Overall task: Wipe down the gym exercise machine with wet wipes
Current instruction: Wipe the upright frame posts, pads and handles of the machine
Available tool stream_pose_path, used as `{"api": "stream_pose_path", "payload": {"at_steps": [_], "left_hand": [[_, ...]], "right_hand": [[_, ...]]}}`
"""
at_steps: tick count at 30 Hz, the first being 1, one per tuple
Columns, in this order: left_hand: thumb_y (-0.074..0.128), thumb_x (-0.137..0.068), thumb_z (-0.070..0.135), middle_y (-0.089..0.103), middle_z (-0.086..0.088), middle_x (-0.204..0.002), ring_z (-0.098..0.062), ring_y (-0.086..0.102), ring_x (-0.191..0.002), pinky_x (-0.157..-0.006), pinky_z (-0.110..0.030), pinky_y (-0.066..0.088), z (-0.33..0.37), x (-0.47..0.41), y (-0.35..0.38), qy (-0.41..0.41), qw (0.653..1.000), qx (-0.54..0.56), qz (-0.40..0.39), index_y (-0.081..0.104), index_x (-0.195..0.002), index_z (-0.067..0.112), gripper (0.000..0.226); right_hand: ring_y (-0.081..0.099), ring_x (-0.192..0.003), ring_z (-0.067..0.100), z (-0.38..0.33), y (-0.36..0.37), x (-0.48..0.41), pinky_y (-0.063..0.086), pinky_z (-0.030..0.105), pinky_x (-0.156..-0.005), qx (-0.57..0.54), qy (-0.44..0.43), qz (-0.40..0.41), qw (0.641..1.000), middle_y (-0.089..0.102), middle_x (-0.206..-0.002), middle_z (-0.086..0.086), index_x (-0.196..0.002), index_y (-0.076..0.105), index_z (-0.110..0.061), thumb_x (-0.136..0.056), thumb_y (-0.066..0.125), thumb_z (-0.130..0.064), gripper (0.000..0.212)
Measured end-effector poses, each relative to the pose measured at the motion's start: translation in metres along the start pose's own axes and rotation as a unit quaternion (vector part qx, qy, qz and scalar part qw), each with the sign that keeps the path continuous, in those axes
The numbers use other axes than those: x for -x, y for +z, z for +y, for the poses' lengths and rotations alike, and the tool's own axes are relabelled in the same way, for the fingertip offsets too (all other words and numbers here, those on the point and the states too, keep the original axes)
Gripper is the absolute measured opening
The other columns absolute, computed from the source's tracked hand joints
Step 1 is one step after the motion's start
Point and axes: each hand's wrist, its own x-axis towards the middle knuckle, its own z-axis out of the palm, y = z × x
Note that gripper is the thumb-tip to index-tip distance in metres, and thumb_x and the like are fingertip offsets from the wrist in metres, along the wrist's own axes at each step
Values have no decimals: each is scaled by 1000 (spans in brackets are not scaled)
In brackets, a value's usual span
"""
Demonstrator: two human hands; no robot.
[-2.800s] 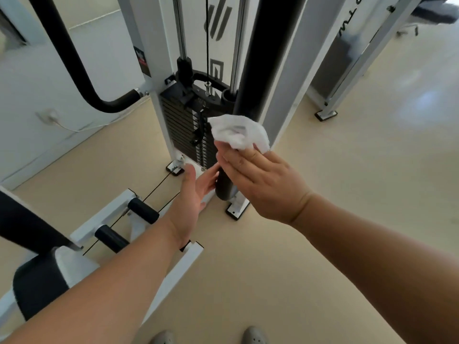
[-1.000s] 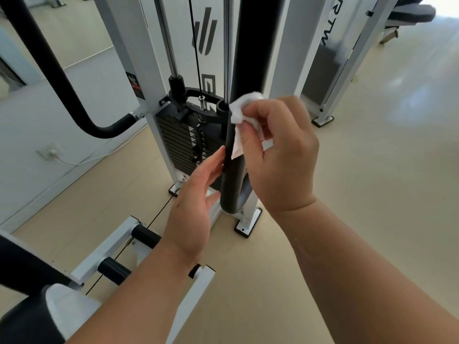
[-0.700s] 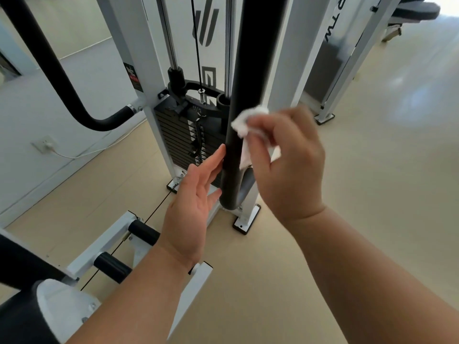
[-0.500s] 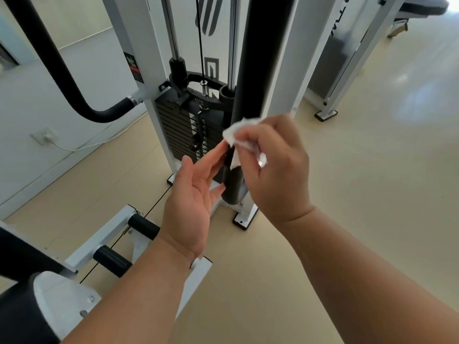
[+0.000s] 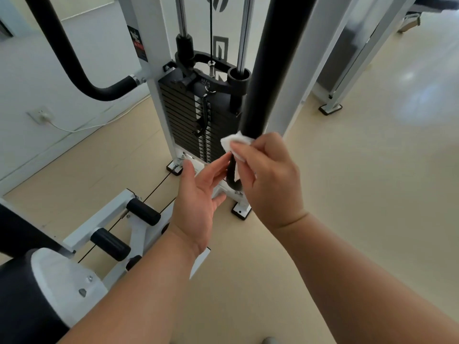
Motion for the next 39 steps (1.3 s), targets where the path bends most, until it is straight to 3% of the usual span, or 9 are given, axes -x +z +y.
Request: {"api": "stream_pose_path", "payload": {"at_steps": [3, 6, 9, 12, 17, 23, 29, 34, 39], "left_hand": [[2, -101, 65, 62, 9, -139, -9, 48, -138, -123, -57, 17, -9, -2, -10, -38, 999, 9, 5, 63, -137, 25, 81], [-2, -98, 70, 57, 18, -144, -14, 42, -143, -124, -57, 12, -20, -1, -16, -62, 998, -2, -25, 60, -138, 37, 81], [-2, -93, 76, 56, 20, -143, -22, 37, -147, -124, -58, 7, -26, 0, -18, -67, 997, -2, -43, 56, -140, 44, 81], [-1, -95, 75, 58, 20, -141, -20, 39, -146, -125, -57, 9, -27, -2, -20, -67, 996, 19, -47, 57, -141, 39, 83], [4, -95, 74, 62, 11, -139, -8, 52, -135, -123, -47, 23, -28, 1, -25, -26, 999, 23, -6, 58, -141, 27, 85], [15, -98, 68, 63, 7, -138, -9, 56, -131, -121, -43, 29, -31, 3, -20, 22, 998, 12, 56, 59, -138, 21, 76], [9, -102, 62, 60, 9, -142, -4, 52, -134, -122, -38, 27, -35, 1, -12, 5, 999, -24, 46, 51, -146, 24, 72], [6, -102, 61, 58, 15, -143, -1, 46, -138, -124, -39, 20, -37, 4, -6, -13, 998, -57, 22, 48, -149, 26, 73], [22, -94, 61, 51, 17, -149, 6, 45, -136, -116, -25, 29, -34, 5, -2, 32, 992, -103, 65, 43, -151, 32, 68]], "right_hand": [[57, -71, 23, -2, 2, 17, 54, 32, -64, 8, 2, -44, 999, 60, -85, 13, -104, 78, 0, -97, 63, -7, 18], [54, -78, 17, -9, 0, -2, 49, 21, -71, 27, -12, 17, 999, 61, -88, 14, -108, 77, 2, -95, 68, -1, 16], [57, -77, 22, -12, 6, -10, 51, 26, -69, 51, -21, 49, 997, 61, -87, 16, -111, 75, 4, -96, 66, 1, 17], [58, -73, 28, -7, 20, 17, 51, 31, -63, 59, 2, 14, 998, 60, -85, 15, -108, 76, 4, -102, 59, -5, 20], [47, -75, 14, -2, 36, 55, 45, 30, -61, 37, 59, -115, 991, 52, -83, 2, -99, 73, -2, -100, 60, -15, 19], [57, -70, 26, -3, 23, 29, 52, 32, -65, 46, 12, -1, 999, 60, -81, 15, -104, 77, 5, -98, 63, -4, 17], [56, -69, 28, 10, 40, 56, 50, 34, -58, 8, 18, -44, 999, 59, -80, 11, -108, 79, -4, -109, 46, -19, 36], [61, -71, 32, 28, 37, 76, 56, 40, -62, -8, 57, -108, 993, 63, -84, 11, -103, 81, -10, -92, 61, 0, 25], [54, -76, 16, 16, 25, 64, 47, 19, -72, -87, 127, -42, 987, 58, -90, 11, -100, 78, -4, -92, 69, 2, 13]]}}
